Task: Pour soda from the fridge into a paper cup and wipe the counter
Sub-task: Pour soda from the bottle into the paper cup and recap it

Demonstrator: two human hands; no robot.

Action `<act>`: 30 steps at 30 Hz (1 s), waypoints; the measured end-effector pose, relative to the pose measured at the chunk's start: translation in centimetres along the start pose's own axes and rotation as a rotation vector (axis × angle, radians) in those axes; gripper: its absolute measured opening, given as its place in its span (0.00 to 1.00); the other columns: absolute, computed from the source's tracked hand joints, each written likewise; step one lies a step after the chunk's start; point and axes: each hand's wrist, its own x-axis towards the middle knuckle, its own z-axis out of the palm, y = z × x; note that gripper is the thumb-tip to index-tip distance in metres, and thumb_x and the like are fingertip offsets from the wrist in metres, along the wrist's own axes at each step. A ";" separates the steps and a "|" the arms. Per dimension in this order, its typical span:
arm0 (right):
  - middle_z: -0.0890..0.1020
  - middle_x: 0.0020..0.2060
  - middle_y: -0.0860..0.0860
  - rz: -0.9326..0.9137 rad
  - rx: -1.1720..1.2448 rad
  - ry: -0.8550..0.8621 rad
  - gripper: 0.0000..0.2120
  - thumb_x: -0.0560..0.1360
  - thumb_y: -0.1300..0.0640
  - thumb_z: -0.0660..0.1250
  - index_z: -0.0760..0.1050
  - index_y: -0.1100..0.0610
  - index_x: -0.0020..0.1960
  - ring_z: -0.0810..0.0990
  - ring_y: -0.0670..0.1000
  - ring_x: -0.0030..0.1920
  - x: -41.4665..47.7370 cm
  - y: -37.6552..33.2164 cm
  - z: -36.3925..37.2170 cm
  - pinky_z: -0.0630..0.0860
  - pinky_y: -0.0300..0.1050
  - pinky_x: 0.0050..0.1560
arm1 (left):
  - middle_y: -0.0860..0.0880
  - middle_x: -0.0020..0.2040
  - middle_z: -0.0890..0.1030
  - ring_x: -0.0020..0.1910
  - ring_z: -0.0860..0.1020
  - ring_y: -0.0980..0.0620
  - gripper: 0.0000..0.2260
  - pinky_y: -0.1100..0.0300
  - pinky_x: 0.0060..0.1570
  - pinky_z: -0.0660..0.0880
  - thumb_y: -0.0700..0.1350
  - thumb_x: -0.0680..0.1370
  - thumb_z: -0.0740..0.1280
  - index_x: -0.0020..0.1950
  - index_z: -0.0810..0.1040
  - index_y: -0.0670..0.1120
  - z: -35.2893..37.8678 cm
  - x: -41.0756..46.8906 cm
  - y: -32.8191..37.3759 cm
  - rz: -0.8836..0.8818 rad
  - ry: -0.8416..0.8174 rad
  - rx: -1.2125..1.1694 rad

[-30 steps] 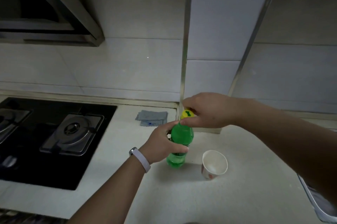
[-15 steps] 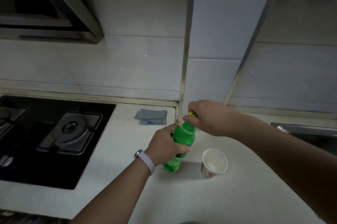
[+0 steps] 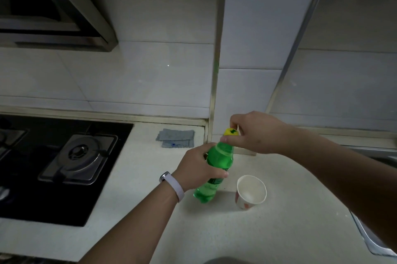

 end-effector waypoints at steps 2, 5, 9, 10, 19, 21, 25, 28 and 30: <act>0.76 0.37 0.49 0.014 -0.028 0.021 0.22 0.75 0.31 0.58 0.71 0.51 0.48 0.74 0.48 0.37 -0.2 -0.2 0.3 0.70 0.44 0.34 | 0.59 0.51 0.83 0.51 0.80 0.60 0.31 0.59 0.53 0.79 0.52 0.60 0.81 0.62 0.79 0.57 0.1 0.2 0.0 -0.009 0.017 0.037; 0.75 0.37 0.50 0.061 -0.009 0.051 0.22 0.77 0.33 0.57 0.70 0.53 0.47 0.74 0.48 0.36 -0.4 -1.0 0.4 0.69 0.45 0.33 | 0.59 0.52 0.82 0.50 0.79 0.62 0.32 0.64 0.50 0.76 0.52 0.61 0.81 0.64 0.78 0.56 0.2 0.3 0.2 -0.025 0.010 0.035; 0.74 0.38 0.50 0.061 0.034 0.066 0.17 0.80 0.39 0.56 0.68 0.53 0.49 0.73 0.48 0.37 -0.4 -1.6 0.4 0.68 0.45 0.34 | 0.59 0.50 0.83 0.48 0.79 0.61 0.30 0.67 0.46 0.73 0.53 0.61 0.81 0.62 0.79 0.58 0.5 0.1 0.6 -0.007 0.036 0.005; 0.74 0.38 0.49 0.022 0.055 0.062 0.16 0.80 0.40 0.56 0.67 0.53 0.50 0.73 0.49 0.38 -0.4 -1.5 0.2 0.68 0.45 0.35 | 0.59 0.50 0.83 0.48 0.79 0.62 0.29 0.67 0.47 0.74 0.53 0.61 0.81 0.61 0.79 0.58 0.5 0.1 0.6 0.001 0.043 -0.009; 0.71 0.50 0.44 -0.302 0.177 -0.045 0.13 0.74 0.66 0.63 0.70 0.48 0.50 0.71 0.44 0.49 -1.4 -0.8 -1.4 0.70 0.38 0.50 | 0.58 0.48 0.84 0.48 0.81 0.56 0.25 0.51 0.52 0.81 0.52 0.60 0.81 0.56 0.81 0.59 -0.5 0.3 -0.2 0.061 -0.043 0.005; 0.71 0.52 0.43 -0.270 0.285 0.002 0.11 0.75 0.57 0.67 0.69 0.46 0.54 0.73 0.44 0.51 -1.7 -1.4 -1.1 0.73 0.39 0.51 | 0.58 0.49 0.84 0.48 0.81 0.60 0.27 0.57 0.51 0.81 0.53 0.60 0.81 0.58 0.80 0.58 -0.4 0.2 -0.1 0.073 -0.038 0.033; 0.74 0.44 0.45 0.089 -0.017 0.017 0.25 0.76 0.31 0.54 0.69 0.51 0.56 0.76 0.50 0.44 -1.1 -1.8 -0.5 0.74 0.48 0.43 | 0.60 0.51 0.82 0.48 0.79 0.65 0.31 0.66 0.49 0.76 0.53 0.60 0.81 0.63 0.79 0.57 -0.5 -0.3 0.0 0.068 -0.043 0.087; 0.77 0.38 0.49 0.129 -0.016 -0.005 0.25 0.77 0.31 0.51 0.72 0.52 0.47 0.75 0.49 0.38 -0.8 -1.8 0.1 0.69 0.45 0.35 | 0.60 0.53 0.81 0.50 0.78 0.63 0.32 0.64 0.50 0.76 0.53 0.61 0.81 0.64 0.77 0.57 -0.7 -0.4 -0.3 0.050 -0.044 0.095; 0.77 0.41 0.47 0.059 0.101 0.003 0.16 0.78 0.37 0.57 0.72 0.49 0.52 0.76 0.48 0.41 -1.2 -1.6 0.1 0.70 0.43 0.36 | 0.59 0.54 0.81 0.52 0.79 0.62 0.34 0.62 0.53 0.77 0.54 0.60 0.81 0.65 0.77 0.57 -0.9 -0.5 -0.5 0.045 -0.040 0.090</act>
